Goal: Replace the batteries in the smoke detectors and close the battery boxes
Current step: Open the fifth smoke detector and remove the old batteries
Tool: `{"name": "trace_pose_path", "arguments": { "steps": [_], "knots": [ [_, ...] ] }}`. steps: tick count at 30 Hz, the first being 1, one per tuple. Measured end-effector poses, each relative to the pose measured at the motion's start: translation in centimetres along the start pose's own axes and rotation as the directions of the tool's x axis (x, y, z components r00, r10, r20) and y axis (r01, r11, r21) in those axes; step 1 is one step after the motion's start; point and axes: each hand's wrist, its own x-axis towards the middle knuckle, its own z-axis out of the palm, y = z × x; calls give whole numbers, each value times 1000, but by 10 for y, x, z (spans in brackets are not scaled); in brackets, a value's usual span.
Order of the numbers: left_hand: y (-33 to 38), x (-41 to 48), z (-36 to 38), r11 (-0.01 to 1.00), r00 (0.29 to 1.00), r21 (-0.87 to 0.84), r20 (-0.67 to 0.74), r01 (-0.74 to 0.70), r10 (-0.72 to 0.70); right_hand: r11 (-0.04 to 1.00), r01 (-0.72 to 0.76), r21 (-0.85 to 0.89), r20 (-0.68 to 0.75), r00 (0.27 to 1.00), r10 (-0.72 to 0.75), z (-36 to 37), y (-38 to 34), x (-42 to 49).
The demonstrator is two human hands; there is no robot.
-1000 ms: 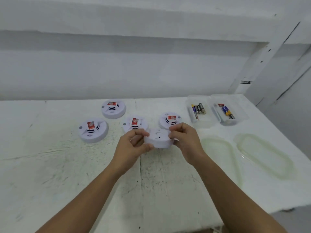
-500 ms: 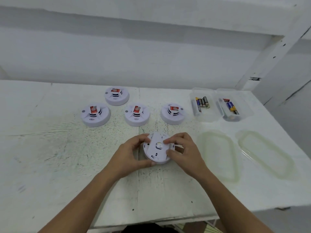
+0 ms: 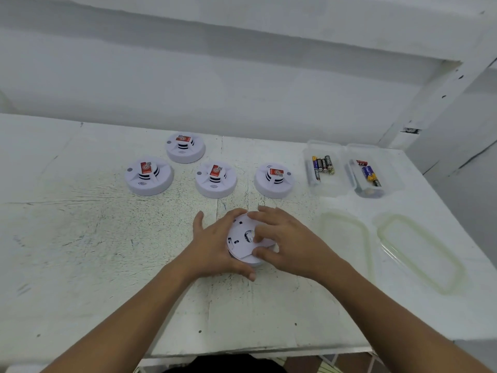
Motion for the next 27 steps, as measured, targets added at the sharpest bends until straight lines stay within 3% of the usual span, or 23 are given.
{"name": "trace_pose_path", "arguments": {
  "steps": [4,13,27],
  "knots": [
    [0,0,3,1000,999,-14,-43,-2,2,996,48,-80,72,997,-42,-5,-6,3],
    [5,8,16,990,994,-125,-96,-64,52,990,-96,-106,161,981,112,-18,-5,5],
    [15,22,22,984,994,-141,-7,-106,106,939,-73,-336,259,952,166,-34,-4,8]
  ]
}}
